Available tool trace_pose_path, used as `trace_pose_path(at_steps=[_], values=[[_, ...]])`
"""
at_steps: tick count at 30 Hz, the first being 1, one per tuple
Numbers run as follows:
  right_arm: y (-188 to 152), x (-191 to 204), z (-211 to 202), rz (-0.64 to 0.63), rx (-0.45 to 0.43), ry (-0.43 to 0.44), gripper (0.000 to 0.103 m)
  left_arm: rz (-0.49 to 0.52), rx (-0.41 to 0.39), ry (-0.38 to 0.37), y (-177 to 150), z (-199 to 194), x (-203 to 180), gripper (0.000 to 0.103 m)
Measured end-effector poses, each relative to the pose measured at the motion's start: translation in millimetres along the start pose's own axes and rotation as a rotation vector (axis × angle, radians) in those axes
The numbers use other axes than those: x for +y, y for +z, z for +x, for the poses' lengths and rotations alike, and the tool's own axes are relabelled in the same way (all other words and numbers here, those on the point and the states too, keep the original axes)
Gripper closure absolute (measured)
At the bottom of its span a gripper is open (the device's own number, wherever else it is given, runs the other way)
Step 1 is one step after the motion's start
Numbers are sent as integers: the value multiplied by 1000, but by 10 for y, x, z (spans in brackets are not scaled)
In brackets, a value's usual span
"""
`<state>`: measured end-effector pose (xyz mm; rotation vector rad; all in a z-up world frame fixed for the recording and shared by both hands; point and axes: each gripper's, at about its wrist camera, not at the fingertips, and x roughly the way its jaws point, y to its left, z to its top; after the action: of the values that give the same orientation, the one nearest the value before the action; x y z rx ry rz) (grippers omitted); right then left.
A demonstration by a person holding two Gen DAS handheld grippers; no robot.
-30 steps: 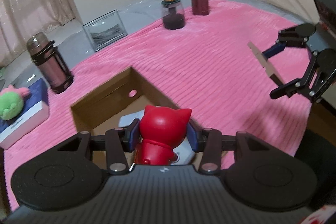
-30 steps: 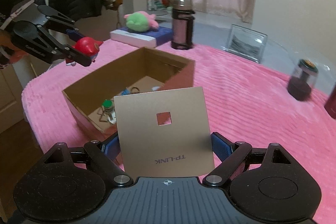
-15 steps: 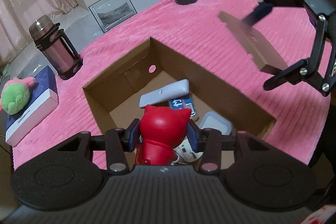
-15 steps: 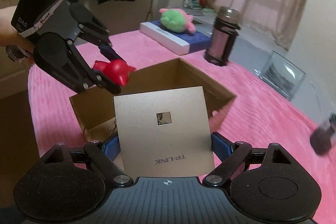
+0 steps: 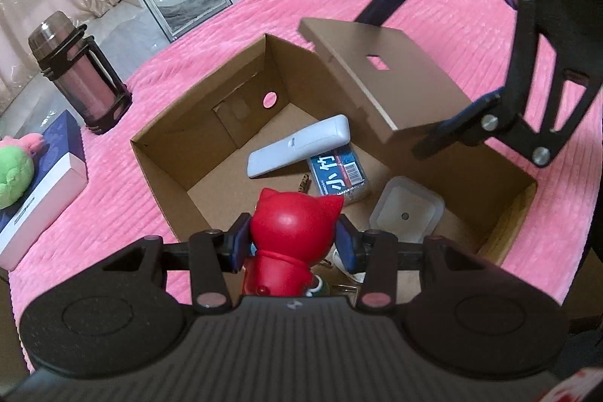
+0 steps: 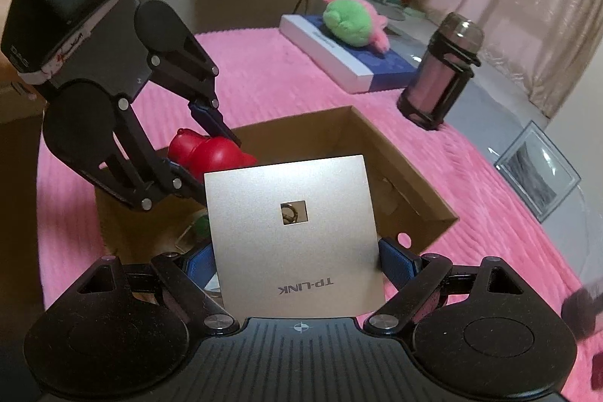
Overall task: Organize rigid objects
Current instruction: 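Lower the figurine and plate into the box and open both tools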
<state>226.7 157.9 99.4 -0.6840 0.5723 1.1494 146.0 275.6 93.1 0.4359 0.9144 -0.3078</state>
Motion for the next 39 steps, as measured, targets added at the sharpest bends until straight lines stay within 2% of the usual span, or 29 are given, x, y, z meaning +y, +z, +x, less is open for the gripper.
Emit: trace_pose_path(at_steps=[8,23,34,39], values=[[30,-61,291,-71,52,13,18,66,19,-8,-24,208,4,62],[-121,-45,1023,-234,225,19,18,127,97,-52,-105,743,37,62],[-162,-103,1431,-265,357,4,18,132,142,-72,-119,978,70,62],[-156,-122,1529,-261,381,1,18,128,157,-79,-118,1056,91,62]])
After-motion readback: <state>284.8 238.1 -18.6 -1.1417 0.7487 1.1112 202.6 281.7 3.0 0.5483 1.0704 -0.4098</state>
